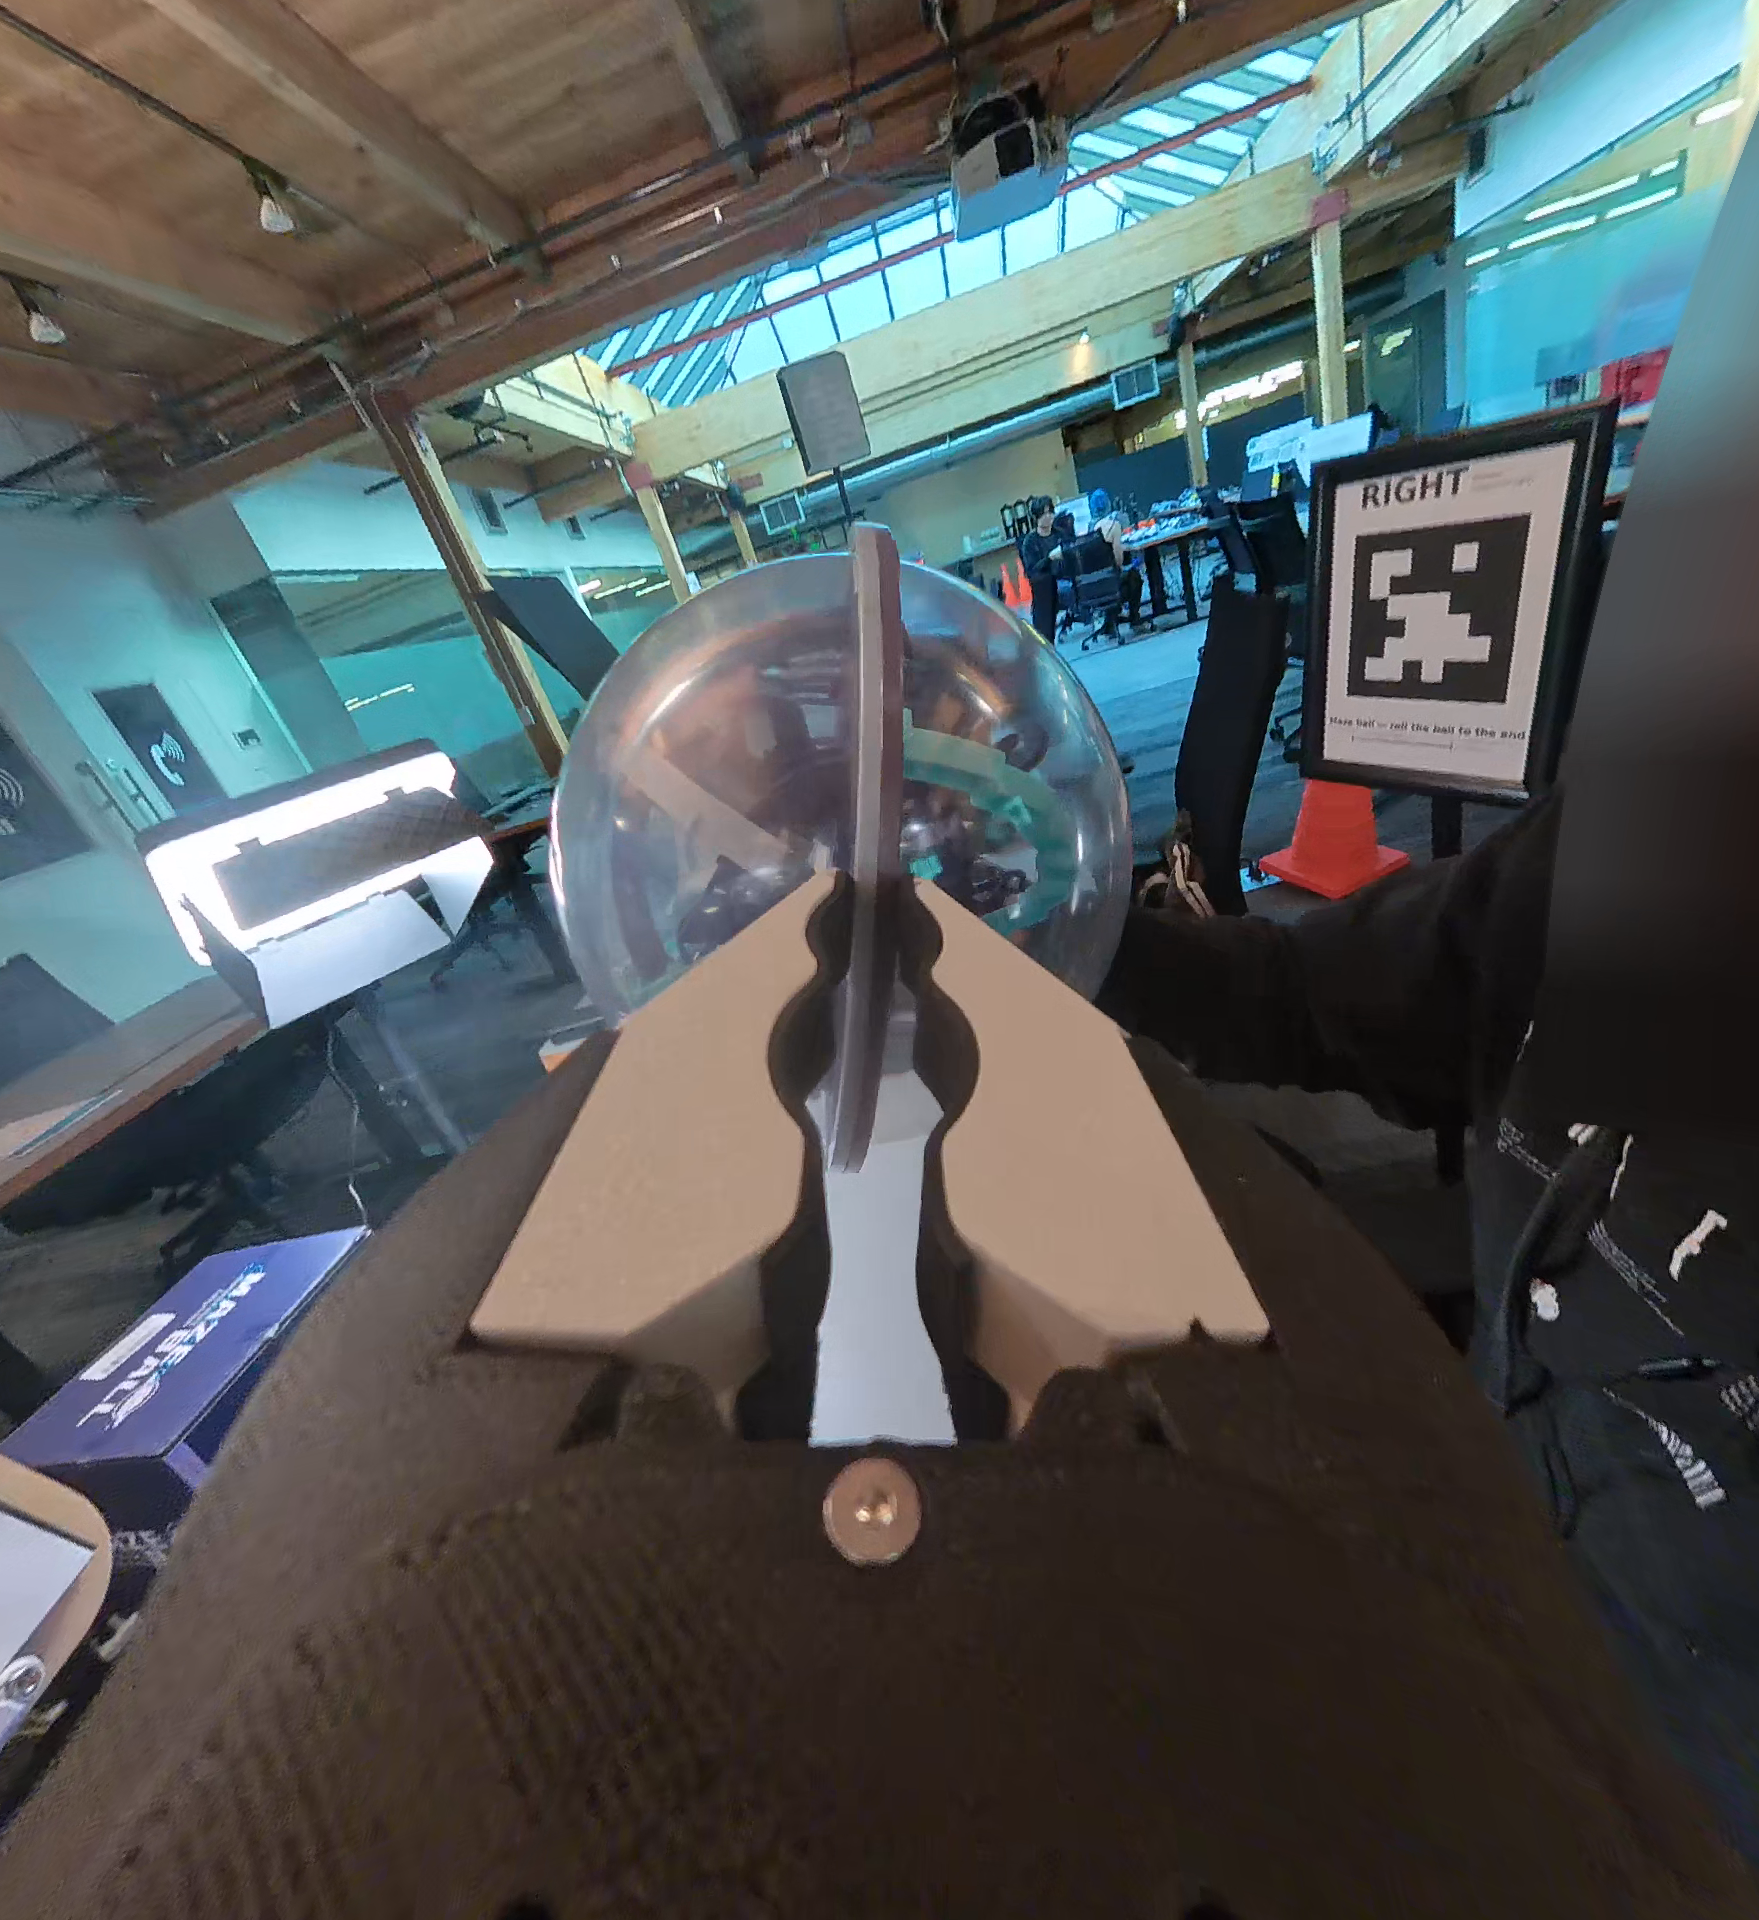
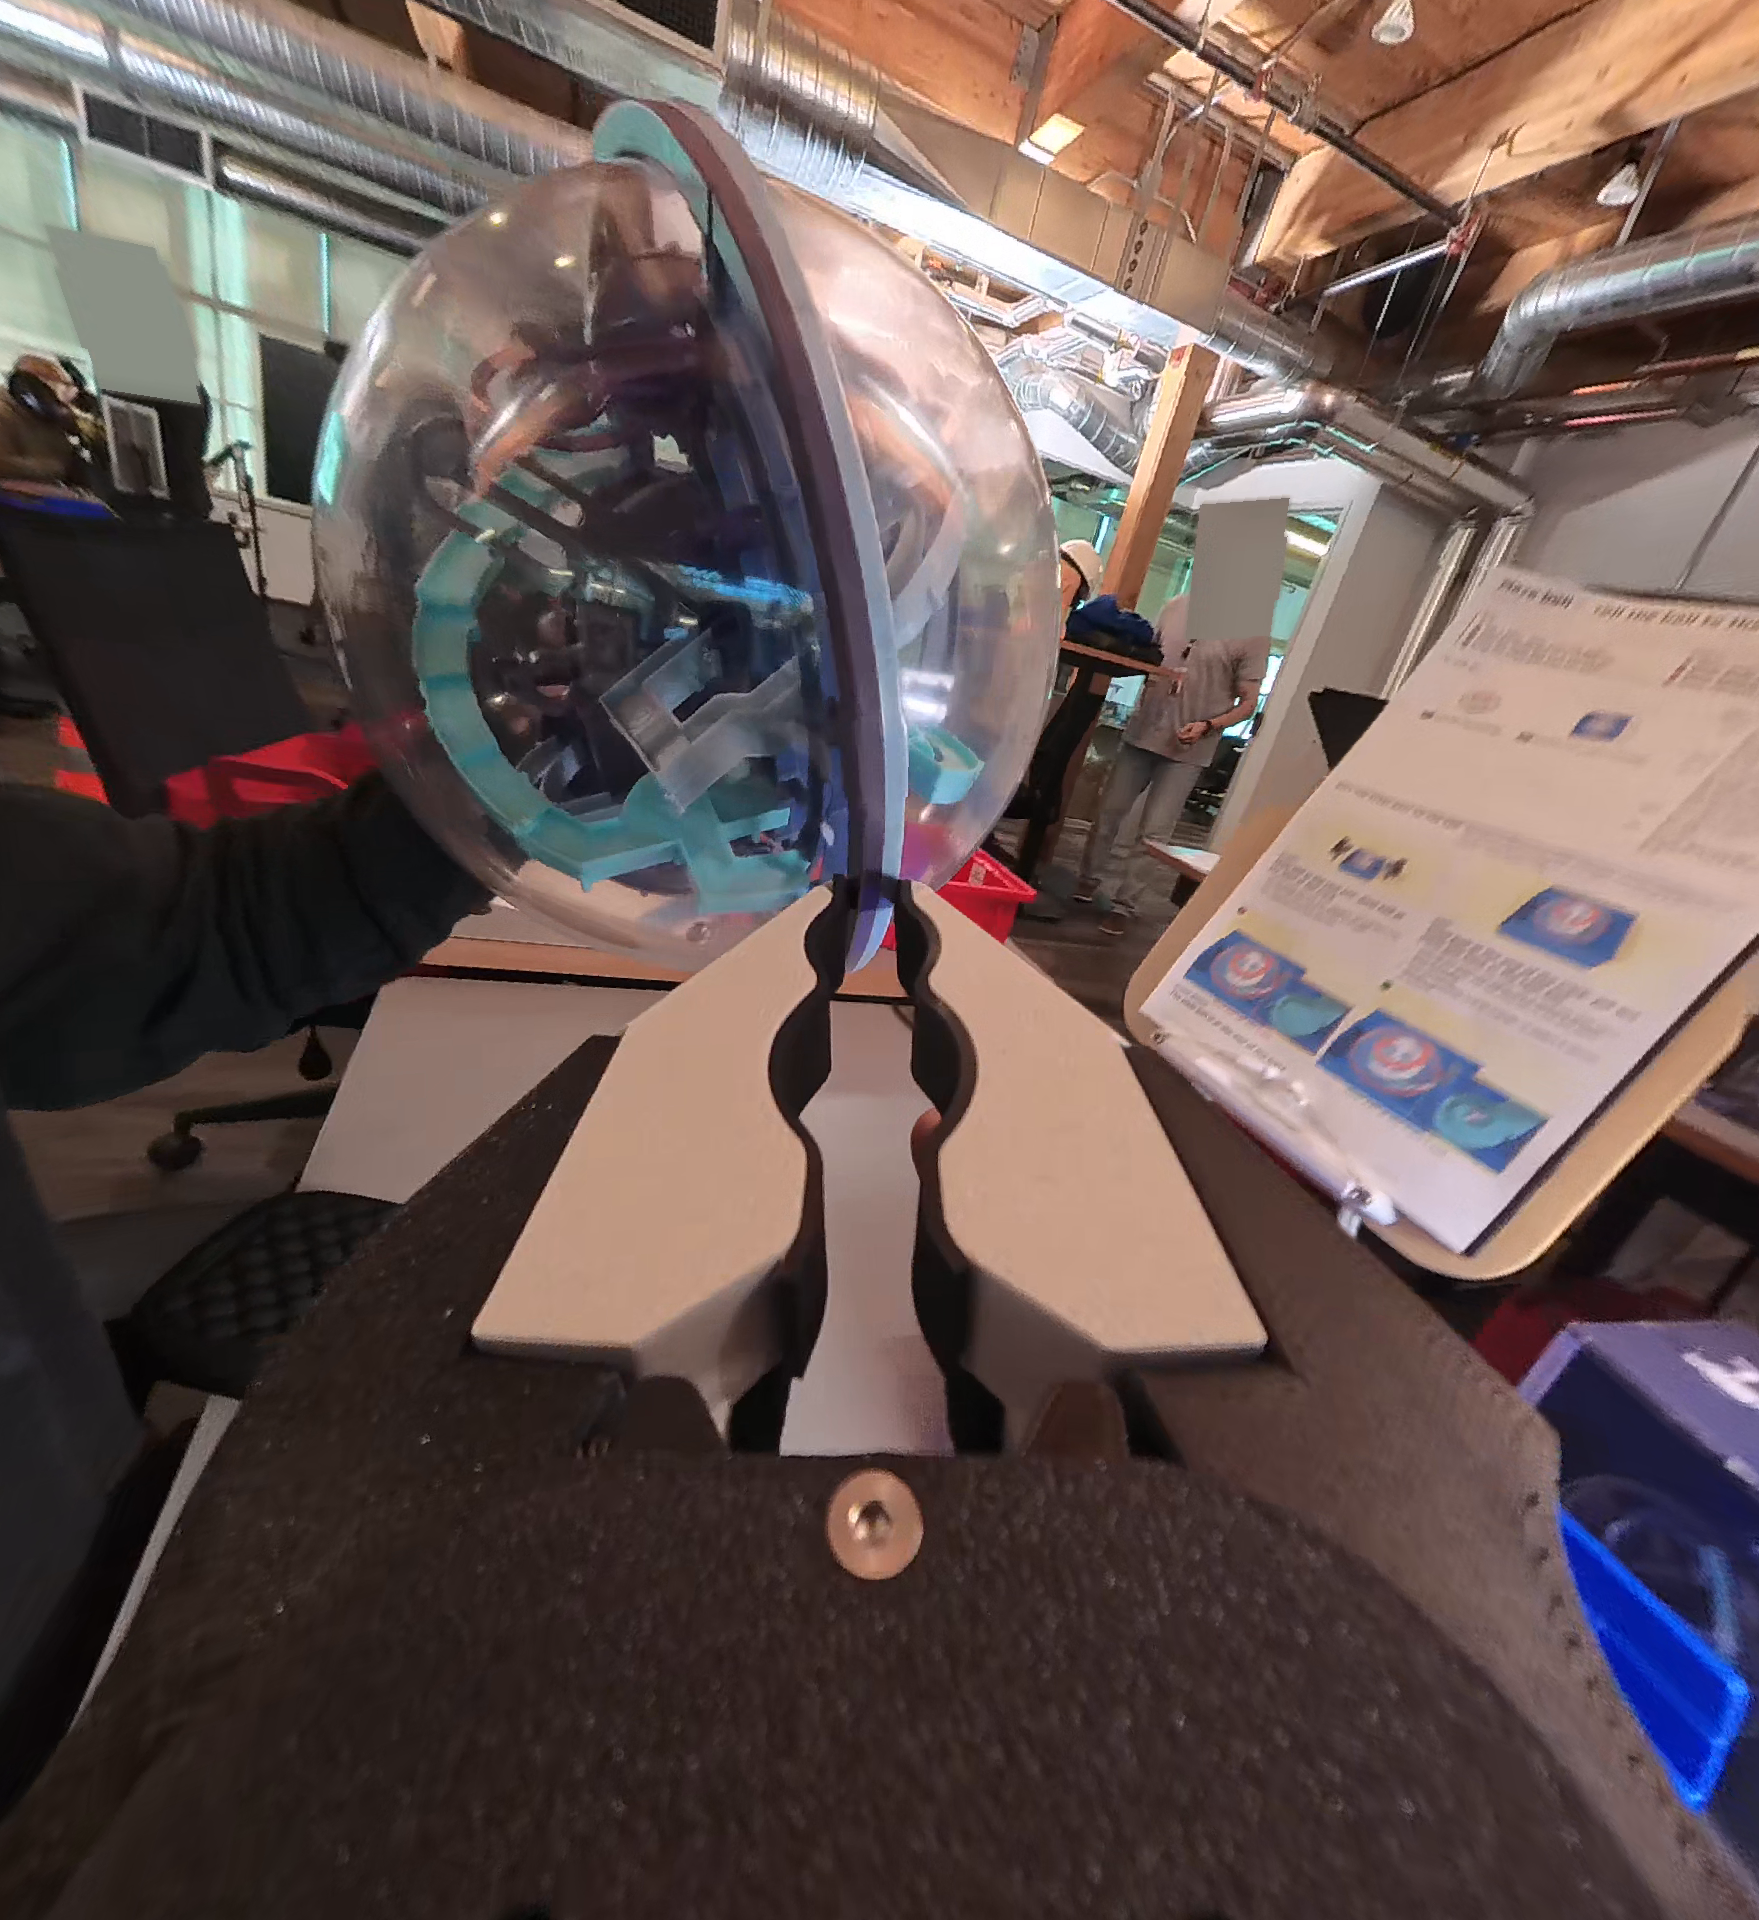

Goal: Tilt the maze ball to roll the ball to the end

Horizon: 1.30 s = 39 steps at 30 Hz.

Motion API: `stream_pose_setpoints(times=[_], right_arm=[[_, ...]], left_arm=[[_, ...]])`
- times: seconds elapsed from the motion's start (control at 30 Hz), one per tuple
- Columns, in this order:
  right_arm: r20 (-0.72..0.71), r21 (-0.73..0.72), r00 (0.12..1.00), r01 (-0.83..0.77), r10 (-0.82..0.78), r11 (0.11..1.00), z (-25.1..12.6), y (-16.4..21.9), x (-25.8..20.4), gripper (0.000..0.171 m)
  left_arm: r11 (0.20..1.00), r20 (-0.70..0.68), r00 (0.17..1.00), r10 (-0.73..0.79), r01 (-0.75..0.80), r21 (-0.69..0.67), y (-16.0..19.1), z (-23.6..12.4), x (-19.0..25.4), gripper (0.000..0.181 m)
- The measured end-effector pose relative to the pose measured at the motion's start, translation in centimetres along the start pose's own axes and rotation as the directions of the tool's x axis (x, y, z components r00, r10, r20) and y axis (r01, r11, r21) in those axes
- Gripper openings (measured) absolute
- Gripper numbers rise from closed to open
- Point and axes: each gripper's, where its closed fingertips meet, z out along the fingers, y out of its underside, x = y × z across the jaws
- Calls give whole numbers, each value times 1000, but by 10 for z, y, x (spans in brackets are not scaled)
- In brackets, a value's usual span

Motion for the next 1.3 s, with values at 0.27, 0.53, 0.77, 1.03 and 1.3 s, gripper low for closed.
stream_pose_setpoints(times=[0.27, 0.53, 0.77, 1.03, 1.3], right_arm=[[-1, 9, 1000, -2, 2, 1000, -5, -69, 4, 5], [-24, 17, 1000, 8, -7, 1000, -9, -103, 3, 5], [-44, 6, 999, -16, 17, 1000, -12, -99, 5, 5], [-49, -16, 997, -66, 66, 998, -12, -82, 10, 5], [-84, -93, 964, -259, 252, 961, -15, -23, 17, 6]], left_arm=[[992, 24, 997, -73, 70, 104, -40, 9, -18, 7], [984, 40, 991, -129, 123, 127, -48, 13, -25, 8], [966, 35, 974, -223, 216, 140, -32, 13, -30, 7], [943, 38, 951, -307, 299, 144, -7, 10, -34, 7], [848, 52, 851, -522, 511, 140, 49, 3, -40, 7]])
